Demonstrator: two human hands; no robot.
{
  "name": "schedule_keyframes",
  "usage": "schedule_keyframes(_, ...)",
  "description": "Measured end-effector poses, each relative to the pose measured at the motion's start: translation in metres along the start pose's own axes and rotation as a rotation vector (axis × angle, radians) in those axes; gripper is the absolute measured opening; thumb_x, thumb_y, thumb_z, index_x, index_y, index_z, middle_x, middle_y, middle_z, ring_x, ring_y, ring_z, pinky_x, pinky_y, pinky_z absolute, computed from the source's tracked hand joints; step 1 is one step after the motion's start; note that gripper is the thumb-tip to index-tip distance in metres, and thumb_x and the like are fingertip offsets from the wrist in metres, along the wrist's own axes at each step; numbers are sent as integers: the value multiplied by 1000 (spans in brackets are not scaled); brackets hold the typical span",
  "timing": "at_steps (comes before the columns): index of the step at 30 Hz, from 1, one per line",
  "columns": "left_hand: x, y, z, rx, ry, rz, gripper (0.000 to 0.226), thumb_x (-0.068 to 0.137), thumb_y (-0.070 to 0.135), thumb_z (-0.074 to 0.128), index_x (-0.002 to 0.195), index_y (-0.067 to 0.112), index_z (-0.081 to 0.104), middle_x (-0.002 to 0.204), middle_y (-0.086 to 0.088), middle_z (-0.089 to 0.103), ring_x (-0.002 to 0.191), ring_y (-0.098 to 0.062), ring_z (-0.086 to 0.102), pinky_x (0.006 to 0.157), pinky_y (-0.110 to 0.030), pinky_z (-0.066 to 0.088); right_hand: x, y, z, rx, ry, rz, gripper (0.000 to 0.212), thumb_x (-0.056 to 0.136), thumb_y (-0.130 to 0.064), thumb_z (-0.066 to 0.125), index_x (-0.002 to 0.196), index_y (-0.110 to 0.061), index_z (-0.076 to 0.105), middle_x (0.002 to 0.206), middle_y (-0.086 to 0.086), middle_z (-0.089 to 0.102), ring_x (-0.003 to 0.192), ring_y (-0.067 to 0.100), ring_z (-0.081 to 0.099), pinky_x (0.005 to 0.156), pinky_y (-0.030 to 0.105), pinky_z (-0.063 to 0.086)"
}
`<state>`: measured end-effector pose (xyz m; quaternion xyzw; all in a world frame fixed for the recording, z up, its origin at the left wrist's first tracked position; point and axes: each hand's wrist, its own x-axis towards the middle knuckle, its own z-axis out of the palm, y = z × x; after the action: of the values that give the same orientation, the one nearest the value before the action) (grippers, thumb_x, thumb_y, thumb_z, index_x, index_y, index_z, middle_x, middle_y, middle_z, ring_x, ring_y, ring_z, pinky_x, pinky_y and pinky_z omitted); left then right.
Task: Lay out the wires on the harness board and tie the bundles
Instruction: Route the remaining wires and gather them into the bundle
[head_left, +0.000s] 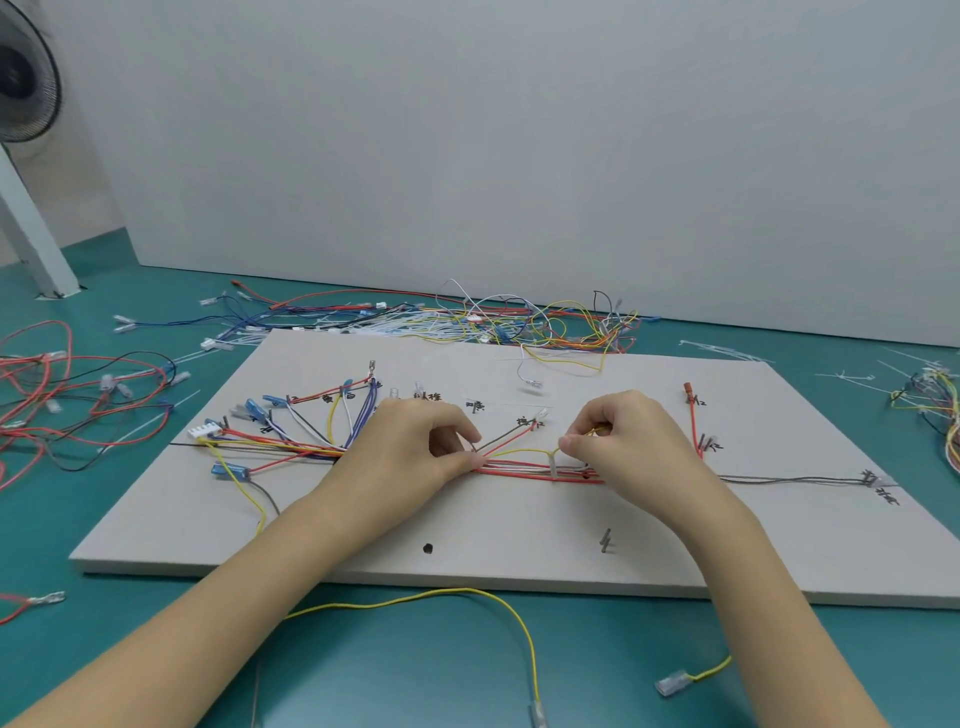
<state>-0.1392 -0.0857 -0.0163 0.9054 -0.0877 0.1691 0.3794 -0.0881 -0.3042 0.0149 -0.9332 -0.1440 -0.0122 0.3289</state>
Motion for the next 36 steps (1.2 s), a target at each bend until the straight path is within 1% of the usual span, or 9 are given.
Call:
schedule_keyframes(6, 3, 0, 2, -4, -11, -54, 11, 75, 16, 81, 73, 24, 73, 66, 12, 68, 67, -2, 63, 61, -9, 42, 0, -1, 3, -52, 31, 32, 17, 80, -25, 69, 63, -21, 66, 64, -8, 61, 66, 14, 56, 53, 23, 35)
schedule_keyframes(10, 3, -2, 6, 34, 5, -95, 11, 75, 23, 81, 75, 26, 72, 66, 10, 65, 68, -5, 58, 68, -25, 48, 0, 0, 6, -66, 24, 39, 17, 80, -24, 68, 64, -19, 67, 63, -9, 61, 65, 11, 55, 52, 22, 34)
schedule_keyframes(13, 5, -2, 7, 59, -7, -97, 6, 77, 26, 80, 77, 28, 75, 73, 11, 65, 78, -12, 58, 76, -34, 48, 2, 0, 7, -78, 36, 40, 16, 80, -24, 67, 65, -20, 67, 64, -9, 61, 66, 11, 55, 53, 22, 34)
schedule_keyframes(18, 8, -2, 3, -27, -37, -178, 9, 74, 25, 82, 70, 29, 76, 69, 10, 68, 74, -9, 56, 73, -34, 46, 5, 1, 9, -64, 89, 7, 15, 82, -28, 66, 67, -25, 66, 69, -7, 60, 74, 19, 56, 58, 26, 37)
schedule_keyframes(22, 12, -2, 1, 49, -69, -210, 6, 74, 30, 81, 71, 31, 77, 70, 12, 69, 86, -10, 57, 79, -33, 49, 8, -3, 12, -64, 154, -72, 13, 86, -31, 64, 74, -26, 68, 80, -5, 64, 84, 20, 55, 67, 30, 39)
schedule_keyframes(26, 17, 1, 1, 40, -114, -264, 8, 74, 32, 81, 68, 28, 76, 56, 17, 64, 56, 5, 51, 57, -23, 37, 16, -10, 14, -131, 208, -128, 13, 87, -31, 65, 83, -21, 73, 81, -6, 60, 92, 22, 54, 74, 33, 41)
schedule_keyframes(30, 18, 0, 0, 7, -125, -288, 10, 73, 31, 81, 66, 26, 76, 53, 17, 62, 46, 4, 47, 53, -21, 32, 30, -28, 18, -241, 213, -202, 14, 88, -29, 64, 87, -20, 75, 78, -3, 58, 94, 24, 52, 70, 30, 31)
schedule_keyframes(33, 16, -1, 2, -15, -118, -277, 10, 74, 30, 81, 67, 27, 75, 62, 12, 67, 60, 0, 52, 61, -28, 44, 49, -40, 25, -374, 138, -223, 15, 89, -29, 63, 93, -19, 74, 96, 4, 68, 104, 28, 52, 77, 33, 34)
schedule_keyframes(36, 13, -2, 4, -1, -99, -228, 12, 75, 28, 80, 68, 30, 71, 71, 10, 68, 89, -20, 57, 85, -41, 48, 66, -45, 34, -484, 11, -205, 18, 88, -24, 63, 99, -14, 71, 103, 6, 69, 108, 29, 54, 82, 35, 40)
